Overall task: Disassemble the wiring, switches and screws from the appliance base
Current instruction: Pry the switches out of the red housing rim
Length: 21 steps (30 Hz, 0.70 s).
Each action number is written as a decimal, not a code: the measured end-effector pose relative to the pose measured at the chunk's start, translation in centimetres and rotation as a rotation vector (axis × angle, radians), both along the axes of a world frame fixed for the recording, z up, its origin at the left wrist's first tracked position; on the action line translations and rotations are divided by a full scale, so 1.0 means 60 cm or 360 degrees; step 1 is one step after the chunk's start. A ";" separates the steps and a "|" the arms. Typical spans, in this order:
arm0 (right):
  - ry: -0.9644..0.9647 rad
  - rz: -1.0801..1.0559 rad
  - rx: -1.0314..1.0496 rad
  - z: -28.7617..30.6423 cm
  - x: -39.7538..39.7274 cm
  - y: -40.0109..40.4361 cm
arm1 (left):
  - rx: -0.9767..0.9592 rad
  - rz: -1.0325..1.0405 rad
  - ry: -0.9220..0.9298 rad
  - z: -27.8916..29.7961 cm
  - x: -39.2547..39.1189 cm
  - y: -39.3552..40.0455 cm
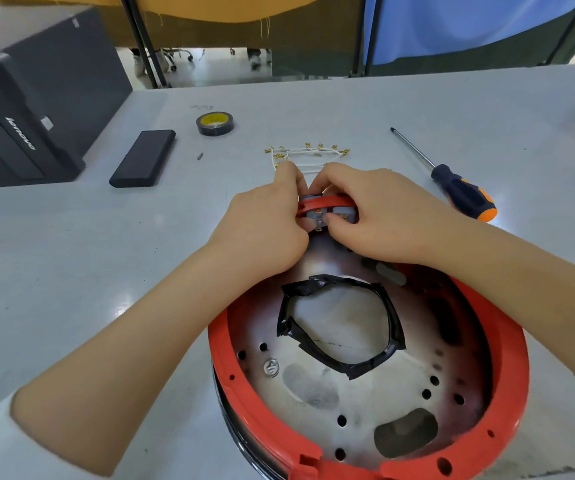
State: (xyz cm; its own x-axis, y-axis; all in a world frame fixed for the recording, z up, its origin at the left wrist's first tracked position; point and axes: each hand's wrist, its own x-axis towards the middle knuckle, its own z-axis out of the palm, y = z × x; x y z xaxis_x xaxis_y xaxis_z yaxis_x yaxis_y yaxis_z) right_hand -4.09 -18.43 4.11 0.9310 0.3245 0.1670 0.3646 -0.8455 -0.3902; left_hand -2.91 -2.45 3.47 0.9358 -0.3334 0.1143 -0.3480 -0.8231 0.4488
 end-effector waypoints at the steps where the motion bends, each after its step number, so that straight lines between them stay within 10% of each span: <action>1: 0.0001 0.0005 0.0004 -0.001 -0.001 0.000 | 0.0000 -0.0004 -0.0013 -0.001 -0.002 0.000; 21: -0.0056 0.0000 -0.0063 -0.008 0.002 -0.001 | -0.0096 0.0105 0.0051 -0.001 -0.001 -0.005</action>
State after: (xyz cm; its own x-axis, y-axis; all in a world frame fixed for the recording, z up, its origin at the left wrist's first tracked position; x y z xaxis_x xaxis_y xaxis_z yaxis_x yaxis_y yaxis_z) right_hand -3.98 -18.51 3.64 0.9248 0.3317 0.1866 0.3777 -0.8600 -0.3432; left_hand -2.99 -2.78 3.43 0.9590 -0.2645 0.1018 -0.2787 -0.8148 0.5083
